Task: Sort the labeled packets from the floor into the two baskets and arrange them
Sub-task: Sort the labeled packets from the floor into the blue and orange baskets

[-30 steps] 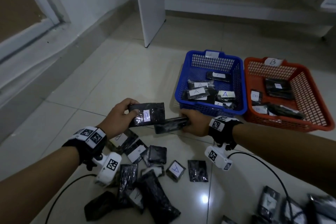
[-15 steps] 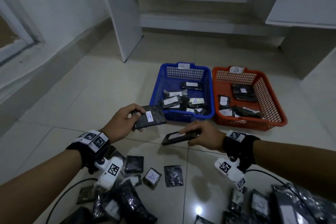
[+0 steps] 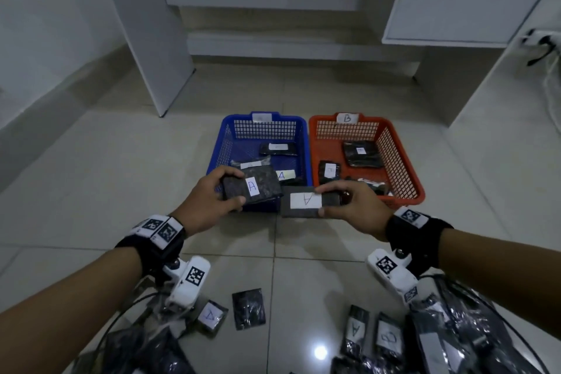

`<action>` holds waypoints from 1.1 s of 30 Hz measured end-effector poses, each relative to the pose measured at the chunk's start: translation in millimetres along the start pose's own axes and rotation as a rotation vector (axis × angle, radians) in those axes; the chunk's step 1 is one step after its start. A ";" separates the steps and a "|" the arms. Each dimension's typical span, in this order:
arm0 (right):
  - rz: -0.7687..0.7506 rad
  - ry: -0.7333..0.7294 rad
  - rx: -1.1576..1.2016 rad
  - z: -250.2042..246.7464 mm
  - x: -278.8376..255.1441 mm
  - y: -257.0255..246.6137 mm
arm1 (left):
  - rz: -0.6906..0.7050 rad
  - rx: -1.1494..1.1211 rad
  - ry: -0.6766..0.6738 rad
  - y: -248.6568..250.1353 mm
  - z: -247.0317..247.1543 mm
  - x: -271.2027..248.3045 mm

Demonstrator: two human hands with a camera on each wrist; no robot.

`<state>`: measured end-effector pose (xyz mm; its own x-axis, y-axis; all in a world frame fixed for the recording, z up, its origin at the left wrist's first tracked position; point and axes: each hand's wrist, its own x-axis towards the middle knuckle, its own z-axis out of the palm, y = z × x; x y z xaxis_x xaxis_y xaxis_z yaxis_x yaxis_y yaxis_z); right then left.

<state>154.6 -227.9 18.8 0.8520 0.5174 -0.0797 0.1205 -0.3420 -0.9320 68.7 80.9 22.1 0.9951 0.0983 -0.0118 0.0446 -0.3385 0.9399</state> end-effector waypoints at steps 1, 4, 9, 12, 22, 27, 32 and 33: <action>-0.010 0.036 -0.003 -5.6 3.1 -0.2 | 0.003 0.001 0.009 -1.1 1.8 3.4; -0.042 0.186 -0.073 -18.6 20.2 -1.2 | 0.011 -0.004 0.110 -6.1 4.7 16.6; -0.041 0.295 0.161 -27.4 60.8 -10.2 | -0.057 -0.001 0.292 -26.1 -1.9 43.6; -0.023 0.389 0.162 -22.7 89.5 -16.6 | -0.202 0.517 0.148 -43.3 -2.7 54.6; -0.172 0.179 -0.055 12.6 142.5 -13.6 | 0.008 0.960 0.055 -71.8 -8.0 67.0; -0.129 -0.136 -0.612 37.4 147.9 0.1 | 0.045 0.891 0.094 -72.1 -14.4 56.2; -0.119 -0.217 -0.806 48.5 140.3 1.5 | 0.068 0.774 0.177 -73.6 -29.1 29.2; -0.115 -0.213 -0.783 47.3 138.8 -1.5 | 0.073 0.742 0.191 -75.2 -32.2 21.5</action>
<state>248.6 -118.4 -7.5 0.7071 0.6936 -0.1374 0.5891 -0.6854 -0.4280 83.9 138.6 -37.9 0.9683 0.1888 0.1636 0.0944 -0.8828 0.4602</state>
